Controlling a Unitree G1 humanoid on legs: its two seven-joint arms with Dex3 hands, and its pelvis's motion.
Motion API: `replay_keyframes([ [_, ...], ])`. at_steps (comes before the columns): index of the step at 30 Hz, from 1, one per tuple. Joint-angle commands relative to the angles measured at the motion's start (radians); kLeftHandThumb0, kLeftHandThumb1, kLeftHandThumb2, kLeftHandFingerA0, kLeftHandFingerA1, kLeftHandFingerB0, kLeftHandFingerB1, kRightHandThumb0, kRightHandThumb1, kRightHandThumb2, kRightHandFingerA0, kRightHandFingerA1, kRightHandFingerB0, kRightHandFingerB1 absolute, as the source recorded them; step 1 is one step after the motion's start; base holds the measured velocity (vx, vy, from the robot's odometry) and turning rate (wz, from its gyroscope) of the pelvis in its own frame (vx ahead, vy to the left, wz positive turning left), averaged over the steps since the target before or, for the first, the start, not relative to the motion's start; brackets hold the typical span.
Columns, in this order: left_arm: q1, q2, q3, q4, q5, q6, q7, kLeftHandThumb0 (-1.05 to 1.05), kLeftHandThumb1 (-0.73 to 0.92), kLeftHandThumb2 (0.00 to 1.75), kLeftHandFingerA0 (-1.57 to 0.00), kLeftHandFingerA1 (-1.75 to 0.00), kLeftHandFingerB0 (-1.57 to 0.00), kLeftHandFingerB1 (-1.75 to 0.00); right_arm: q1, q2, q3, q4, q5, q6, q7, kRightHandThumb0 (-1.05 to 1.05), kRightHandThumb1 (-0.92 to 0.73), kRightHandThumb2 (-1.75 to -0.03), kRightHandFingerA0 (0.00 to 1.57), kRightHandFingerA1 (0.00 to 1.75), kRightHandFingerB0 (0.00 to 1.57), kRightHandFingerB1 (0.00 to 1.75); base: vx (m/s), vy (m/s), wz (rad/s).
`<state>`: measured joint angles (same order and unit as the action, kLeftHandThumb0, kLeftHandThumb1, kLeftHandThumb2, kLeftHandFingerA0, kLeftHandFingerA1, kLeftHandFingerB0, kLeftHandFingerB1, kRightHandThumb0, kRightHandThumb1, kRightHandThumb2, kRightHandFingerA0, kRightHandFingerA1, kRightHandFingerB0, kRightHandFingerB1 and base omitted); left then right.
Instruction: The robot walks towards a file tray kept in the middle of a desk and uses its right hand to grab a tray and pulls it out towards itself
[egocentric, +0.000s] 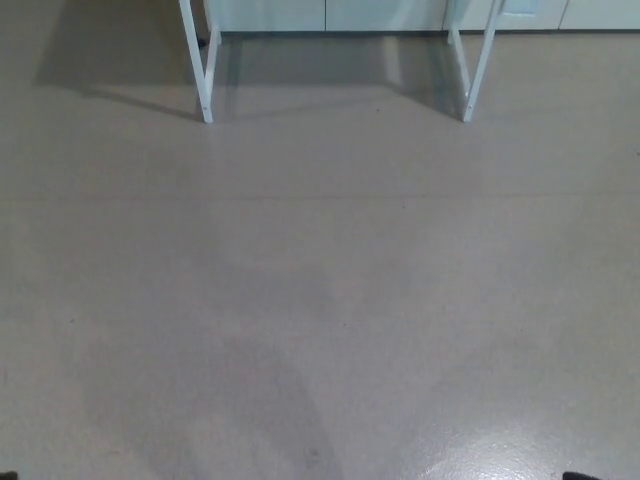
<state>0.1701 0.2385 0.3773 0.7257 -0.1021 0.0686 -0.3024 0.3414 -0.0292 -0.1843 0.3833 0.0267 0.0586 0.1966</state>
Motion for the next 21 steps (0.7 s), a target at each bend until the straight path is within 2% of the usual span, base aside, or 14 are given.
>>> replay_keyframes([
  [1,0.039,0.043,0.089,-0.022,-0.180,0.069,-0.202,-0.10,0.41,0.86,-0.22,-0.54,-0.14,-0.48,0.068,0.031,-0.070,-0.097,0.189,-0.004,0.108,-0.28,-0.48,-0.66,0.42,0.63,0.36,0.52,0.00,0.000,0.00],
  [4,0.083,0.041,0.089,-0.027,-0.176,0.049,-0.234,-0.10,0.43,0.87,-0.23,-0.54,-0.12,-0.48,0.097,0.033,-0.067,-0.099,0.179,-0.015,0.118,-0.28,-0.48,-0.66,0.44,0.64,0.34,0.52,0.00,0.000,0.00],
  [5,0.098,0.032,0.096,-0.039,-0.180,0.053,-0.220,-0.09,0.40,0.86,-0.31,-0.57,-0.15,-0.49,0.112,0.033,-0.063,-0.107,0.175,-0.015,0.123,-0.27,-0.49,-0.66,0.44,0.63,0.34,0.52,0.00,0.000,0.00],
  [6,0.111,0.023,0.098,-0.053,-0.173,0.053,-0.190,-0.11,0.53,0.55,-0.54,-0.44,-0.30,-0.34,0.124,0.032,-0.061,-0.108,0.174,-0.017,0.130,-0.28,-0.48,-0.66,0.42,0.62,0.34,0.52,0.00,0.000,0.00],
  [9,0.144,0.018,0.099,-0.077,-0.182,0.046,-0.200,-0.13,0.51,0.54,-0.57,-0.44,-0.29,-0.34,0.135,0.022,-0.048,-0.077,0.159,-0.059,0.144,-0.30,-0.48,-0.67,0.44,0.63,0.34,0.52,0.00,0.000,0.00],
  [12,0.141,0.016,0.100,-0.045,-0.192,0.028,-0.207,-0.14,0.50,0.55,-0.70,-0.47,-0.32,-0.36,0.145,0.016,-0.043,-0.077,0.159,-0.060,0.151,-0.28,-0.51,-0.67,0.45,0.62,0.34,0.50,0.00,0.000,0.00],
  [19,0.179,0.007,0.068,-0.122,-0.189,0.022,-0.209,-0.13,0.51,0.55,-0.58,-0.45,-0.29,-0.34,0.145,0.009,-0.022,-0.061,0.114,-0.111,0.106,-0.32,-0.47,-0.68,0.44,0.61,0.38,0.53,0.00,0.000,0.00],
  [21,0.171,0.011,0.063,-0.105,-0.187,0.006,-0.213,-0.12,0.51,0.54,-0.55,-0.44,-0.30,-0.34,0.139,0.005,-0.021,-0.060,0.110,-0.112,0.093,-0.26,-0.52,-0.67,0.44,0.60,0.38,0.52,0.10,-0.012,-0.04],
])
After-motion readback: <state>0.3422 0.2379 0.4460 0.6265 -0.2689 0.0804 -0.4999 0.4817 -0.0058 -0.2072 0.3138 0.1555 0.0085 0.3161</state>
